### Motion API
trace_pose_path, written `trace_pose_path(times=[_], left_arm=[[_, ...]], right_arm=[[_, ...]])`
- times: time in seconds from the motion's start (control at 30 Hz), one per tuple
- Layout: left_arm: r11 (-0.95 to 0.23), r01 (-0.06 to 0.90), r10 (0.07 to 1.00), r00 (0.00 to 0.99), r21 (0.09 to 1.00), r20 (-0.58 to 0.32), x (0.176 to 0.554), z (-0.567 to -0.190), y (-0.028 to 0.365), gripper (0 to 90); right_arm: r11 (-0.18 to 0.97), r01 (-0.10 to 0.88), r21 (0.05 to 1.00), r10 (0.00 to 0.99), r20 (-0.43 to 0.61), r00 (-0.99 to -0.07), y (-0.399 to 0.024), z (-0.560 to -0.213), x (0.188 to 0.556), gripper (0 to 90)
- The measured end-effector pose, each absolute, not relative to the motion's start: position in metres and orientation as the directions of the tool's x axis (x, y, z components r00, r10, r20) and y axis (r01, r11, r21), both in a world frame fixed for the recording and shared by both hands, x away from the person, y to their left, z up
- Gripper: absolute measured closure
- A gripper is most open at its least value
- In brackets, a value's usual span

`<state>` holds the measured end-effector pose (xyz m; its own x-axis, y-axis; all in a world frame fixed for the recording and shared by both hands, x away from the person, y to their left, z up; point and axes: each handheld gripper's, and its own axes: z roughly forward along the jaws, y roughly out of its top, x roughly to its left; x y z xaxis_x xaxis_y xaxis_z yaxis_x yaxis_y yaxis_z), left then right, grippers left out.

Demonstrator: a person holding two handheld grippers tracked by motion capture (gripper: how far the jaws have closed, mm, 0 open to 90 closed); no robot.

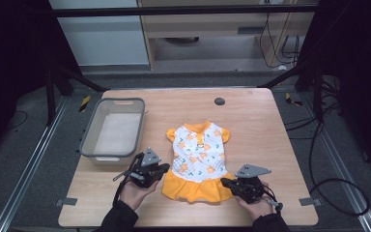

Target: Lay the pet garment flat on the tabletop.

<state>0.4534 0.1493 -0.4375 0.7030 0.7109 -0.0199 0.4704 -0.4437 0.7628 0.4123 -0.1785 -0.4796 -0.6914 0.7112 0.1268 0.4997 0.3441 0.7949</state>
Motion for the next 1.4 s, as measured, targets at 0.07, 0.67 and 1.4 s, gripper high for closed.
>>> trace_pose_path(times=[0.07,0.67,1.4], left_arm=[[-0.443,0.465,0.716,0.698,0.766,-0.01,0.466,-0.435,0.141,87.4],[-0.463,0.551,0.767,0.642,0.694,0.002,0.523,-0.483,0.098,86.1],[-0.482,0.496,0.732,0.681,0.722,0.021,0.498,-0.479,0.1,80.8]], right_arm=[[0.334,0.497,0.801,0.702,0.14,-0.698,-0.172,-0.479,0.416,90.0],[0.385,0.525,0.759,0.69,0.142,-0.71,-0.149,-0.497,0.434,89.1],[0.262,0.48,0.837,0.759,0.128,-0.638,-0.168,-0.478,0.471,90.0]])
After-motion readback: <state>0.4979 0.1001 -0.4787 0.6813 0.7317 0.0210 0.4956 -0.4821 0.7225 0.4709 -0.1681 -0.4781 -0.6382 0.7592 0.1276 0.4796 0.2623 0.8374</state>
